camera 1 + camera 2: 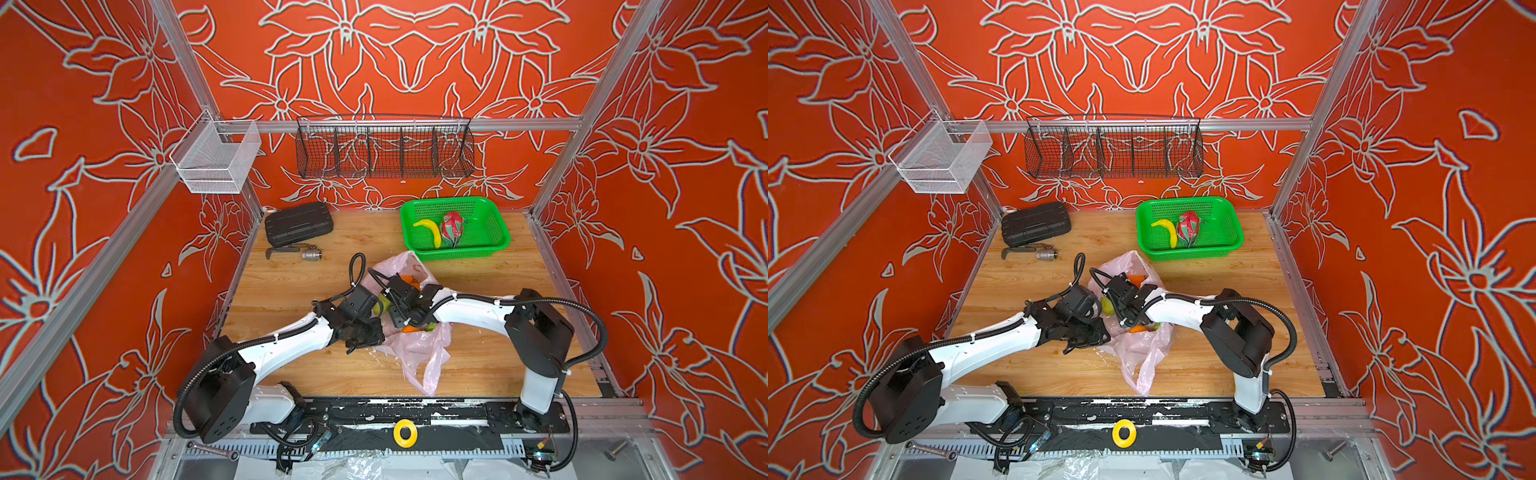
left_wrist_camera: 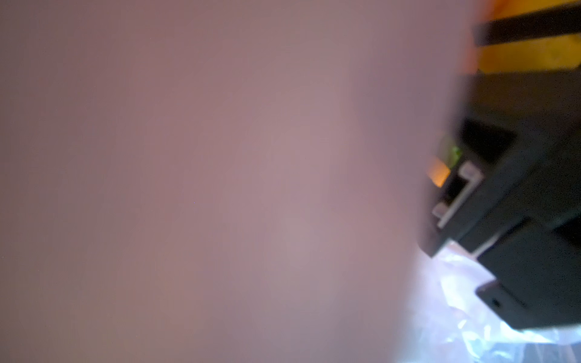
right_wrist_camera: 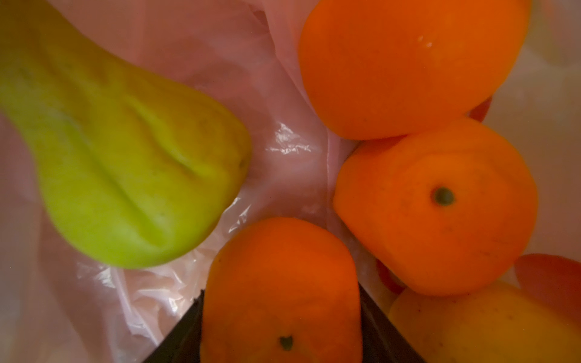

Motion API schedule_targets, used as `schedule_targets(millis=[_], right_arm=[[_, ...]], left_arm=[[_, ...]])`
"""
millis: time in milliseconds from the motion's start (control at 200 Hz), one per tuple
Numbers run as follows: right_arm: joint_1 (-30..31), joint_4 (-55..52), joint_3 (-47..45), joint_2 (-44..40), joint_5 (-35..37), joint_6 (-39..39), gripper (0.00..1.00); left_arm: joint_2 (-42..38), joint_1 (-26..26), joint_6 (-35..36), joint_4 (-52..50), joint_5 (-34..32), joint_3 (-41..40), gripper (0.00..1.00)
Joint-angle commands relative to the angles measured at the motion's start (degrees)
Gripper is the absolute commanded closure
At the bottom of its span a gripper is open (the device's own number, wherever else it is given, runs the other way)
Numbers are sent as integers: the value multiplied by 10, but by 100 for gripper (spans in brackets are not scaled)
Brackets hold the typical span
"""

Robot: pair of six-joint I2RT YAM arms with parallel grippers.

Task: Untie the knot of the plastic bag and take out the fruit
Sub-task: Pick up the fruit from the plastic bag.

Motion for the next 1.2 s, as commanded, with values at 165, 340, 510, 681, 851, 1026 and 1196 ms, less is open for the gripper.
schedule_targets(millis=[165,340,510,681,851,1026,1196], right_arm=[[-2,3,-4,-71,-7,-3,41],[-1,15,-15,-104,-18,-7,41],[-1,35,-34,-136,-40,-12,41],[-2,39,-50,-163,-66,-15,41],[-2,51,-84,-200,-99,-20,41],[-1,54,-103,-239,-124,-27,42],[-1,56,-107,-281,-141,-47,43]], left_arm=[[4,-2,2,-16,-11,24,44],[-23,-2,8,-27,-23,28,32],[-46,-2,23,-59,-48,43,23],[-57,-1,40,-99,-79,64,18],[-74,14,62,-120,-92,92,9],[-93,40,83,-141,-87,117,3],[-113,52,104,-149,-87,134,0]])
